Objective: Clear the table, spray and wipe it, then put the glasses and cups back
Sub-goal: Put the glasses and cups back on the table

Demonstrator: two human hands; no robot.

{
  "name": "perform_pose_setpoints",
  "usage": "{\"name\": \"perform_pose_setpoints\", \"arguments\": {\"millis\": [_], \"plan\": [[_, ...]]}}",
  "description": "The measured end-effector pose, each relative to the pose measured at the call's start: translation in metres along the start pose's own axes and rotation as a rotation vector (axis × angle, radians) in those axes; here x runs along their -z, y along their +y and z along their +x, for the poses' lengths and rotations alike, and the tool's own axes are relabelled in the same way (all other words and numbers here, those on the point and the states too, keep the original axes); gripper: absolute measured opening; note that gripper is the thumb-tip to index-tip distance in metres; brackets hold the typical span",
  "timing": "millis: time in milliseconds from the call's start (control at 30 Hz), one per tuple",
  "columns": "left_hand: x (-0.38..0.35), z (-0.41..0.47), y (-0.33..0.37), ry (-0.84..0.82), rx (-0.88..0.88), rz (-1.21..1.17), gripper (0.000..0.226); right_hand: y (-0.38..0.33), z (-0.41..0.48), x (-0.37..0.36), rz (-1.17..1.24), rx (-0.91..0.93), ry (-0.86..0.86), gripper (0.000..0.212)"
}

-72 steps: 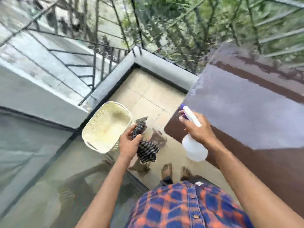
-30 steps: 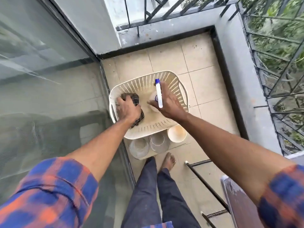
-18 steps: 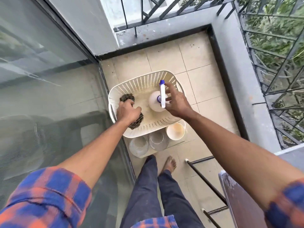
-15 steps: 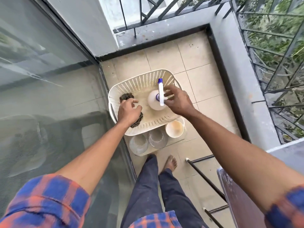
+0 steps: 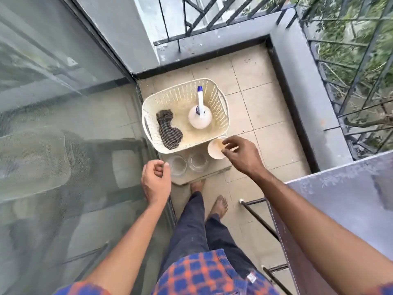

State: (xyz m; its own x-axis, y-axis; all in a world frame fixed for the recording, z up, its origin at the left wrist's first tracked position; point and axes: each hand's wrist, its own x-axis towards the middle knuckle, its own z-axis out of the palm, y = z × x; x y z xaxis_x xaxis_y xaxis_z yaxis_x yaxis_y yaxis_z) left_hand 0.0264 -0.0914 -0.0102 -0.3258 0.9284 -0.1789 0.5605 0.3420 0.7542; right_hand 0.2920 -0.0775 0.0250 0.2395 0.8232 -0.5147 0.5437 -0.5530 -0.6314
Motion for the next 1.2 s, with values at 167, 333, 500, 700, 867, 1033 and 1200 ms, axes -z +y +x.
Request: {"name": "perform_pose_setpoints", "arguments": {"millis": [167,333,500,700,867,1033,1200], "plan": [[-0.006,-0.031,-0.044,-0.213,0.225,0.24,0.073,0.008,-0.018,-0.027,-0.428,0.172,-0.135,0.049],[-0.022,-0.025,-0.052,-0.289,0.29,0.243,0.109,0.008,-0.015,-0.064,-0.735,0.414,-0.257,0.083],[-0.04,-0.01,-0.059,-0.269,0.224,0.2,0.115,0.011,0.007,-0.09,-0.812,0.442,-0.272,0.092],[-0.055,0.0,-0.065,-0.27,0.161,0.187,0.112,0.017,0.016,-0.104,-0.846,0.456,-0.224,0.085],[-0.061,0.002,-0.066,-0.29,0.12,0.234,0.109,0.013,0.019,-0.11,-0.882,0.436,-0.198,0.087],[-0.062,0.011,-0.059,-0.271,0.048,0.257,0.1,0.012,0.019,-0.11,-0.893,0.433,-0.194,0.083],[-0.05,0.005,-0.06,-0.23,0.048,0.249,0.092,0.007,0.018,-0.112,-0.882,0.457,-0.214,0.08]]}}
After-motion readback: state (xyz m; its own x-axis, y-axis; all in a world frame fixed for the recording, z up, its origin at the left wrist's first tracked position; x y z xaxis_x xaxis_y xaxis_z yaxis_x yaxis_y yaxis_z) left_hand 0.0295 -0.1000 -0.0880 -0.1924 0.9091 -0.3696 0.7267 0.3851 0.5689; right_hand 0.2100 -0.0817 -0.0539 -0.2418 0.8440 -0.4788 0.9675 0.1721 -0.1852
